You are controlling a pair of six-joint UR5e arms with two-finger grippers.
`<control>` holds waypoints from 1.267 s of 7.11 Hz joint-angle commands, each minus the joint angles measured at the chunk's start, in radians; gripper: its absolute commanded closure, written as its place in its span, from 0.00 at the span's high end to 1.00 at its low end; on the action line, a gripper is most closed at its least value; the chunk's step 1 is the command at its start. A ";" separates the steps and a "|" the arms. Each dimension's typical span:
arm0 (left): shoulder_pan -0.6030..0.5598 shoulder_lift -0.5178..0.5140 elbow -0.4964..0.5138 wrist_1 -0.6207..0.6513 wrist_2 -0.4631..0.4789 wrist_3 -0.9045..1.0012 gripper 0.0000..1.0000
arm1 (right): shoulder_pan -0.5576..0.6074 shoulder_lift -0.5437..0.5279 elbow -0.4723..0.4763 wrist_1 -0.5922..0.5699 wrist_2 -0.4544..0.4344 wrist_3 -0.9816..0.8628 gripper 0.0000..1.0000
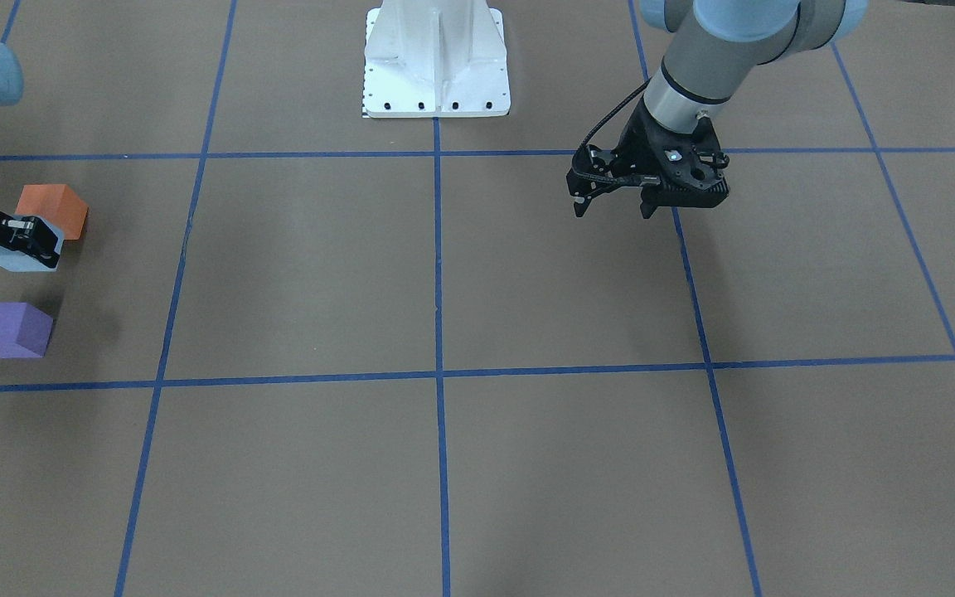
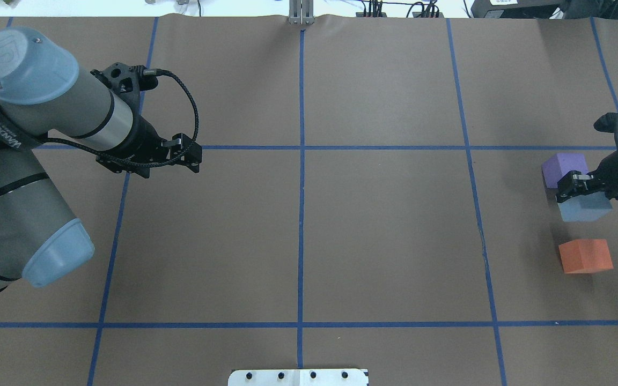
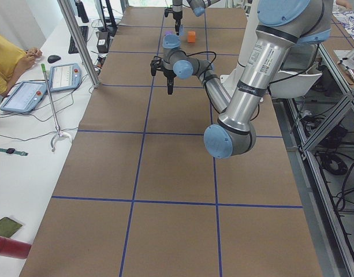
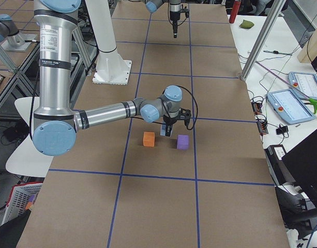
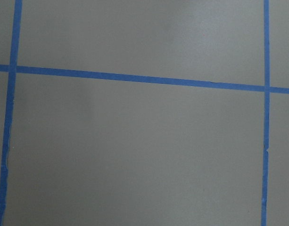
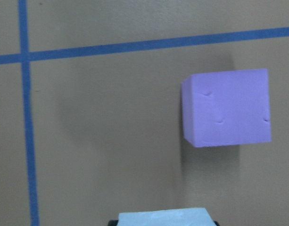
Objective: Place blue block between orange and purple blocks
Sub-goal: 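Carry the light blue cube with the right gripper between the purple and orange cubes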
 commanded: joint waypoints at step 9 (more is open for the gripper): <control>0.002 -0.003 0.005 0.000 0.002 -0.014 1.00 | -0.061 0.019 -0.140 0.138 -0.063 0.002 0.00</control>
